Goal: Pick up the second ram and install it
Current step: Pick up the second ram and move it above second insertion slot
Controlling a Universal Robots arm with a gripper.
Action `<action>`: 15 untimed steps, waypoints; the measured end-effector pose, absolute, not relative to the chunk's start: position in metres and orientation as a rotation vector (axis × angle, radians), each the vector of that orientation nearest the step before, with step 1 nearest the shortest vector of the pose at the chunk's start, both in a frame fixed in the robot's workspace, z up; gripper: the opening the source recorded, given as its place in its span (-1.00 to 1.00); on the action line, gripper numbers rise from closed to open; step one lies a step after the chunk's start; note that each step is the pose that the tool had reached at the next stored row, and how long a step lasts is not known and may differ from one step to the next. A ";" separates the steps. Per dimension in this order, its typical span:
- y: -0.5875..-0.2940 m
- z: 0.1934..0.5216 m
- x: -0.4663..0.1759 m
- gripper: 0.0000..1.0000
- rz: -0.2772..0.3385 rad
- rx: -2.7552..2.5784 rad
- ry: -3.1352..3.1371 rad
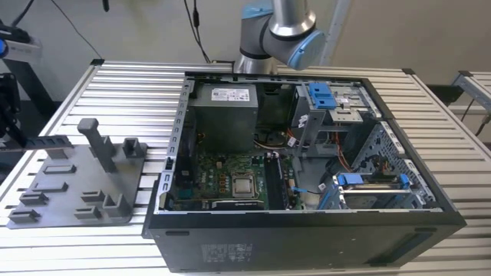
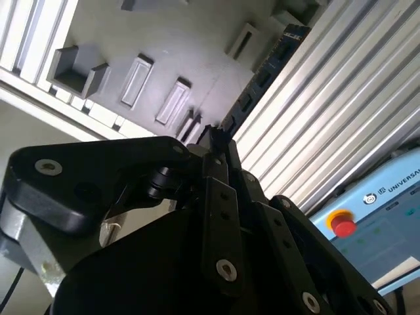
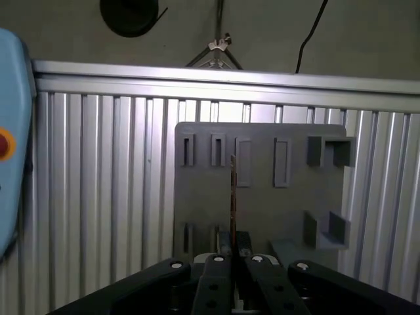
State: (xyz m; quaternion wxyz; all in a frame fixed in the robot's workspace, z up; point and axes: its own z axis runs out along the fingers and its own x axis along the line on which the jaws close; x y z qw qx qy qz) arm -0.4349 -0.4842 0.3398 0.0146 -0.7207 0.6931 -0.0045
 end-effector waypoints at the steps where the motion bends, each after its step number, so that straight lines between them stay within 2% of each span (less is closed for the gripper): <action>1: -0.484 0.341 -0.435 -0.72 -0.013 -2.242 2.157; 15: -0.484 0.347 -0.436 -0.72 0.001 -2.176 2.212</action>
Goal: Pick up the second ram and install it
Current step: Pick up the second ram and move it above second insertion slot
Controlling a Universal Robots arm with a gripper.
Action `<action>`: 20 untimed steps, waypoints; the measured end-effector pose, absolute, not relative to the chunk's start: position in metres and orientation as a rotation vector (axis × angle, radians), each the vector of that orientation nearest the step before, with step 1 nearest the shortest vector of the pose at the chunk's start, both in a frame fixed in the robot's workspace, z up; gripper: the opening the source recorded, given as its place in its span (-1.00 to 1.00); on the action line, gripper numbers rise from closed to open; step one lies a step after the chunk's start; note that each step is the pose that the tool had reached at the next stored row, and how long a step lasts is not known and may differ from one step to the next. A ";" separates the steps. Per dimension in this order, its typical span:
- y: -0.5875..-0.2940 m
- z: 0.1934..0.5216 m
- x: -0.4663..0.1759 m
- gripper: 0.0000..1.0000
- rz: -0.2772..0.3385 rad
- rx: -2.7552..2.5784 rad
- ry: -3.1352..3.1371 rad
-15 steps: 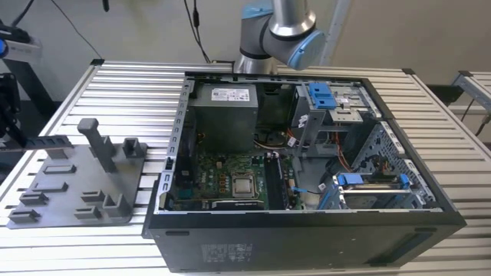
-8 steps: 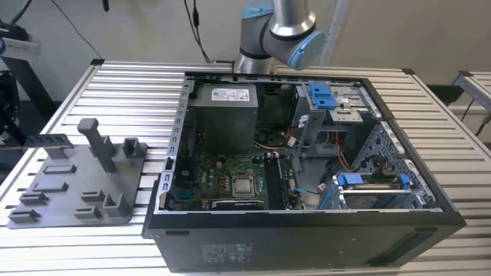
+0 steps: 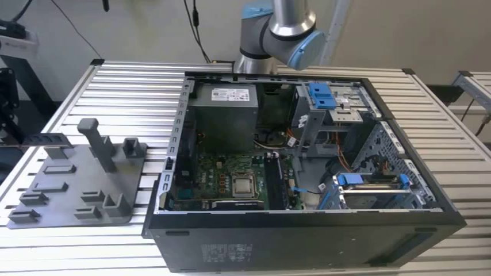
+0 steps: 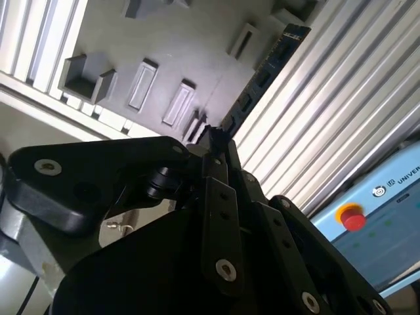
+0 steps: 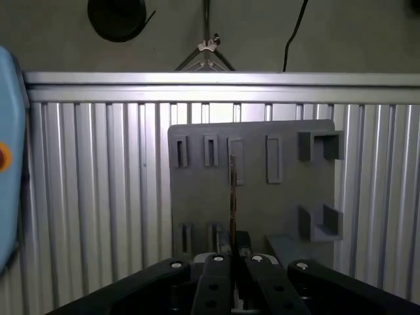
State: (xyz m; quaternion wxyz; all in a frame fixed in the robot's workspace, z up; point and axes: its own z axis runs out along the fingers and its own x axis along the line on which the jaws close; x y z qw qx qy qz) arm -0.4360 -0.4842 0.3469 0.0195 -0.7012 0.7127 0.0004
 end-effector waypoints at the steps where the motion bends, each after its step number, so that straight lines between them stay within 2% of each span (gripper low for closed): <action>1: -0.484 0.349 -0.436 -0.72 0.001 -2.176 2.212; 20: -0.484 0.386 -0.436 -0.72 0.025 -2.186 2.223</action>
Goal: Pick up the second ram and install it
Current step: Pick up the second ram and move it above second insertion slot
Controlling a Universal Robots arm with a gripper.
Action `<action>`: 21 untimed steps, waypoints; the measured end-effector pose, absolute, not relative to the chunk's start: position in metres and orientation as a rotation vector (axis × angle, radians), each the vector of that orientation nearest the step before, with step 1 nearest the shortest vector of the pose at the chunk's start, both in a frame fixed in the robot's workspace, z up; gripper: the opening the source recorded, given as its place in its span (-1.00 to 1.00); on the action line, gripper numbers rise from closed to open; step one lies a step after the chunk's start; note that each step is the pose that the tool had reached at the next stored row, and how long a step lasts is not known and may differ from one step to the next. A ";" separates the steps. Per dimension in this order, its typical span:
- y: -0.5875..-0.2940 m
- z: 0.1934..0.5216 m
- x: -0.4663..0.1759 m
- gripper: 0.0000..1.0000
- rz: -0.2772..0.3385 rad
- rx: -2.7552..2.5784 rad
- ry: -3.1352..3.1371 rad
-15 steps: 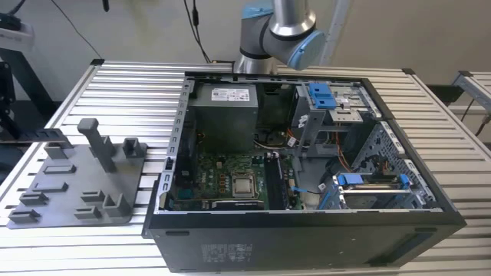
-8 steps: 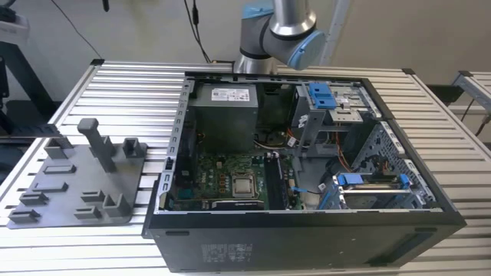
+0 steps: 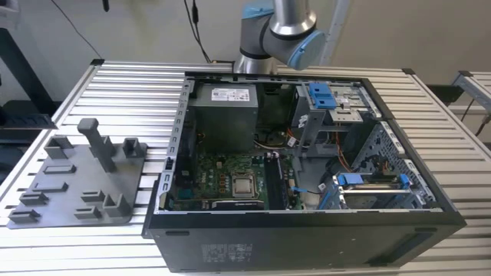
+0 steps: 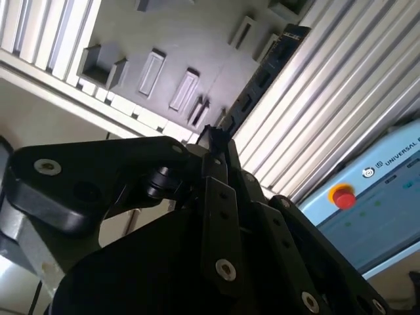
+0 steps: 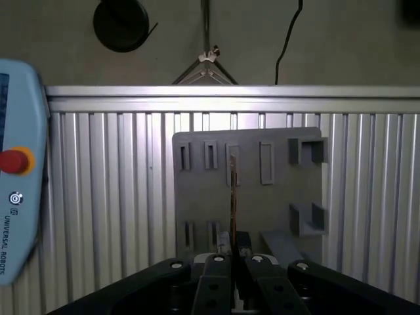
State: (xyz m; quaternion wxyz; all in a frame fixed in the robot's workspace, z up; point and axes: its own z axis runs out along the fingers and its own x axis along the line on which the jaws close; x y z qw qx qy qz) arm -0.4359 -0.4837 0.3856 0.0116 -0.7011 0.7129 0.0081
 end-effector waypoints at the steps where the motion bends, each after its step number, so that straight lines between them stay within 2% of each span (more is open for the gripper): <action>1: -0.484 0.387 -0.436 -0.72 0.025 -2.186 2.223; 21: -0.484 0.389 -0.412 -0.72 0.025 -2.186 2.223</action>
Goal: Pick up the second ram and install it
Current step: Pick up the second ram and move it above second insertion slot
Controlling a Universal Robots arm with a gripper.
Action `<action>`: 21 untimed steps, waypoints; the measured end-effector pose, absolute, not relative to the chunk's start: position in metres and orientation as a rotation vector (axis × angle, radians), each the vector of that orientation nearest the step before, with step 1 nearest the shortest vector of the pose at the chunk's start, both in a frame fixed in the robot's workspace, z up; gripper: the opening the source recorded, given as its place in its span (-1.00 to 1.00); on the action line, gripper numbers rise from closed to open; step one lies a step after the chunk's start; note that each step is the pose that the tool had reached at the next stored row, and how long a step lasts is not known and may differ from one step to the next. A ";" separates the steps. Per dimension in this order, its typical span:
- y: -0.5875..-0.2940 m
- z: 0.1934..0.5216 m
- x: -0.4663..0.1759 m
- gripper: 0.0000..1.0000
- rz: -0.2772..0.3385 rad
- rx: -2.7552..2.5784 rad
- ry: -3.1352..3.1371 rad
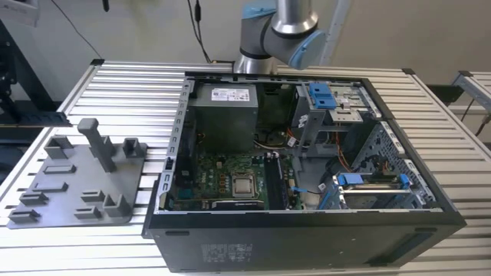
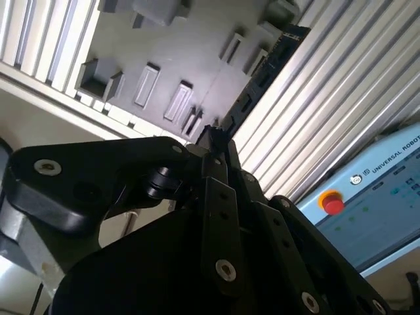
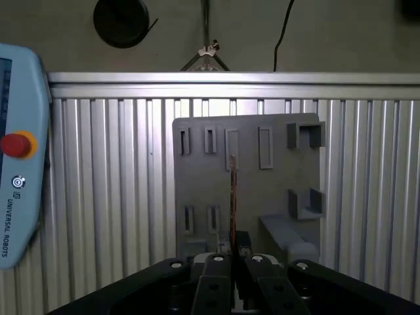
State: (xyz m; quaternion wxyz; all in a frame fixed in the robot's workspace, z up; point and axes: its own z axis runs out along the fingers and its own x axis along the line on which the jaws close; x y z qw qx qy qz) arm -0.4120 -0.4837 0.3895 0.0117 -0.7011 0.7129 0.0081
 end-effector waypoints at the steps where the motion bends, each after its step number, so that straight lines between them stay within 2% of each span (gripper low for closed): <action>1: -0.484 0.389 -0.410 -0.72 0.025 -2.186 2.223; 21: -0.484 0.389 -0.364 -0.72 0.025 -2.186 2.223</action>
